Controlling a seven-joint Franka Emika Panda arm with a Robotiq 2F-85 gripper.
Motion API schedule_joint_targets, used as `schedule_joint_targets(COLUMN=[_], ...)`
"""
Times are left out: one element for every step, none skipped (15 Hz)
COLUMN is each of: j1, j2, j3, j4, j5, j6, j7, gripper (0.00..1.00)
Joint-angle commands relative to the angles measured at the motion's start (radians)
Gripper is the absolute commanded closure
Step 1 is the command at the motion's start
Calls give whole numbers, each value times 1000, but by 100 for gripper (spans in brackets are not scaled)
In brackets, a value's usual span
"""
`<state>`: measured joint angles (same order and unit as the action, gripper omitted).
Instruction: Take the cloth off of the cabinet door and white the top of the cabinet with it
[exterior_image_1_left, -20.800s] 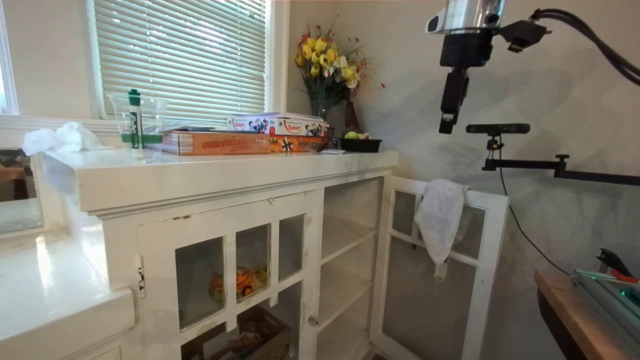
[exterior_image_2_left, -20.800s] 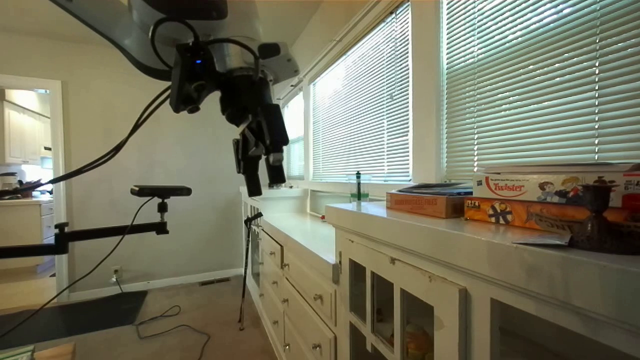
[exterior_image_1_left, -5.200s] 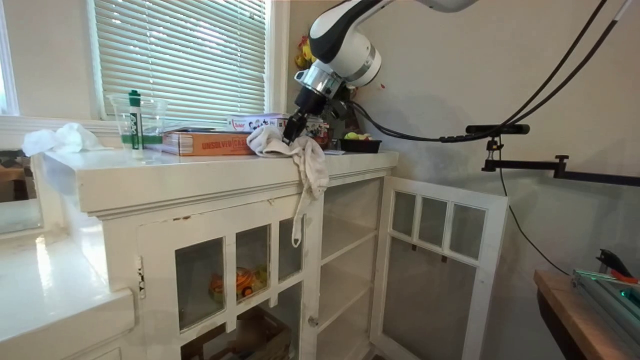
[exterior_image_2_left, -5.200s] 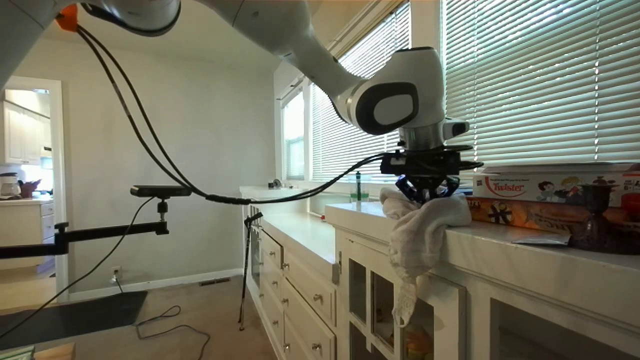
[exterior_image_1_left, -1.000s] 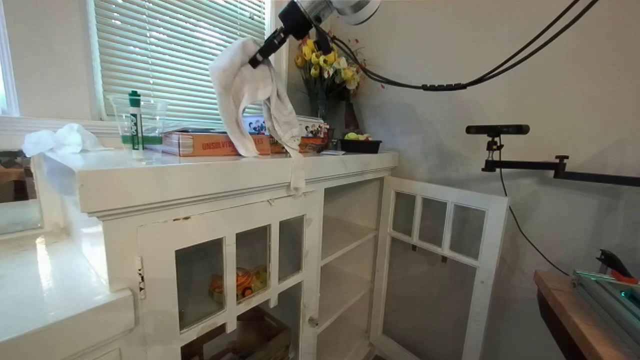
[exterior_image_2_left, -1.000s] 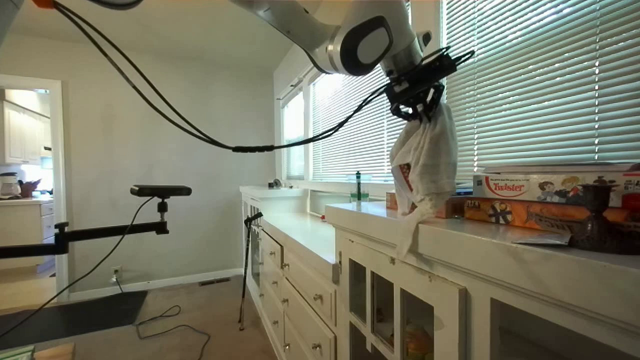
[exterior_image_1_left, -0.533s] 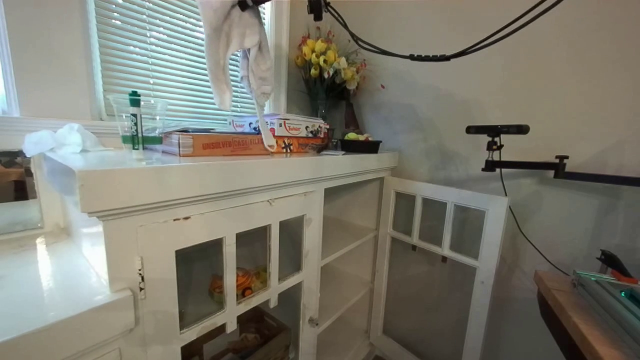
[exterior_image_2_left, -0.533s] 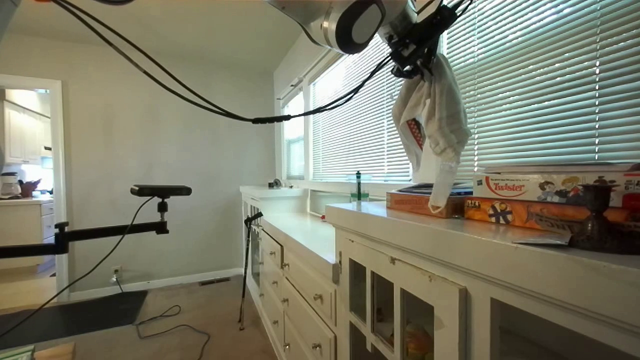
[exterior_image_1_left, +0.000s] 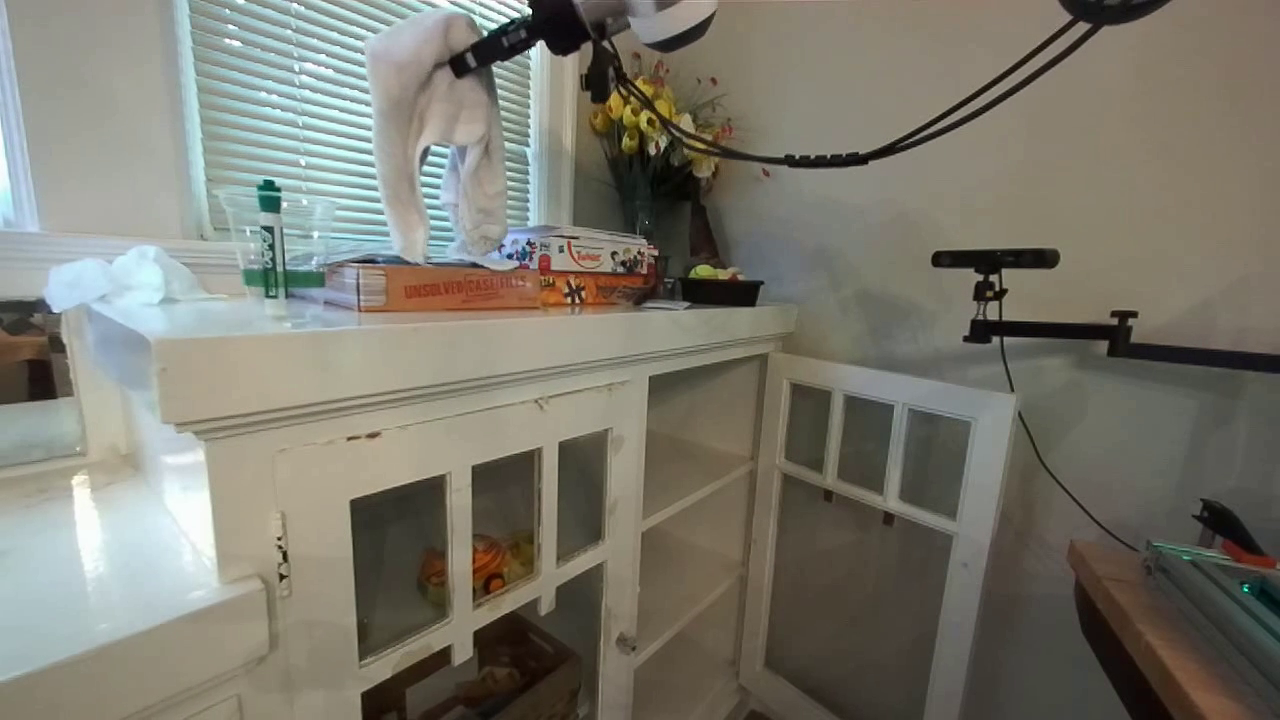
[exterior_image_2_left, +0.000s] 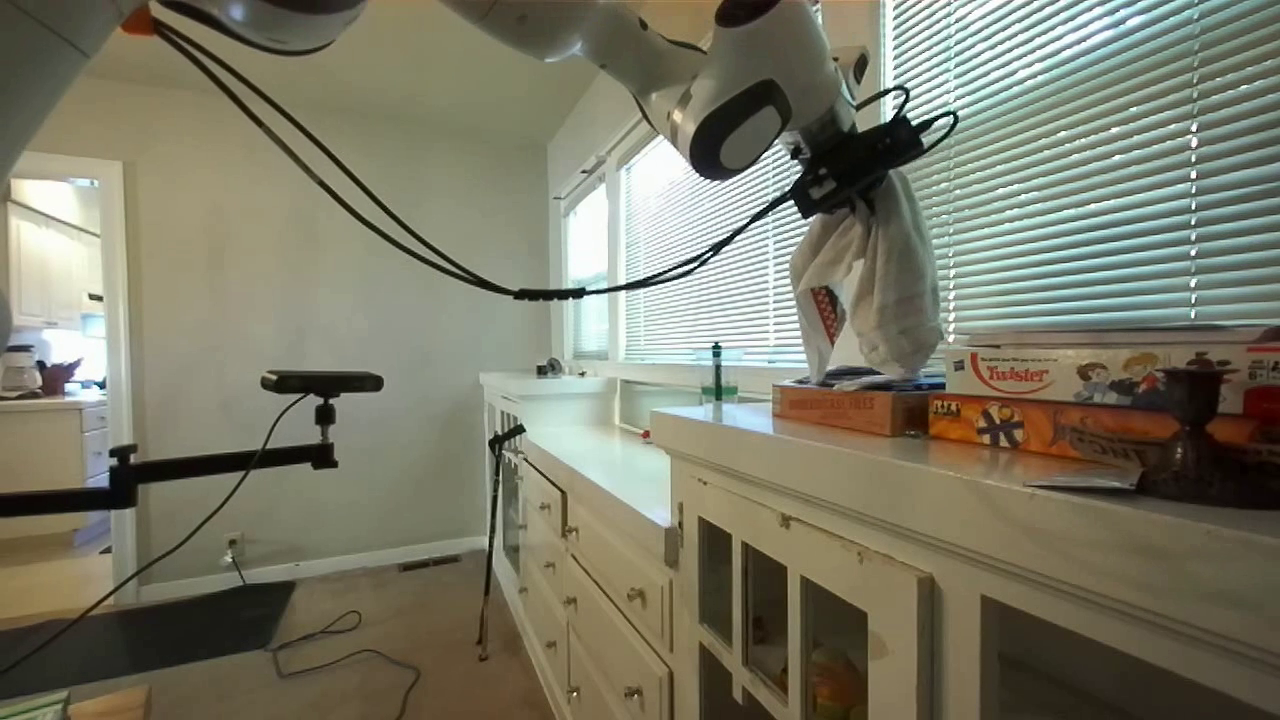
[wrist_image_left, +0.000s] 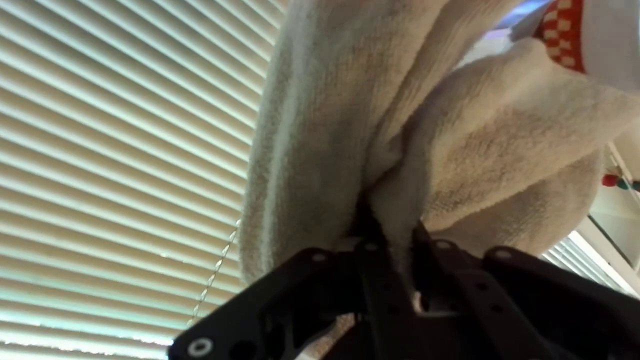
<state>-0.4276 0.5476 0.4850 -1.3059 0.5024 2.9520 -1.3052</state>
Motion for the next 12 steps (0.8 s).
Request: schedule_joint_targets(j1=[-3, -6, -5, -5, 1, -1, -3, -19, -33, -56, -84, -105], j2=[20, 26, 21, 14, -12, -31, -59, -76, -92, -110, -129, -147], j3=[1, 5, -3, -8, -33, -43, -64, -62, -63, -54, -40, -32], j4=[-7, -4, -7, -11, -31, -46, -71, -81, -91, -102, -115, -128], j5=[37, 37, 28, 24, 15, 15, 10, 25, 36, 57, 84, 109], j6=[-48, -57, -55, -56, -62, -77, -97, -134, -171, -210, -251, -289], j7=[82, 95, 110, 127, 168, 195, 232, 259, 287, 310, 332, 351], gripper=[60, 53, 48, 40, 34, 25, 19, 13, 5, 1, 0, 0])
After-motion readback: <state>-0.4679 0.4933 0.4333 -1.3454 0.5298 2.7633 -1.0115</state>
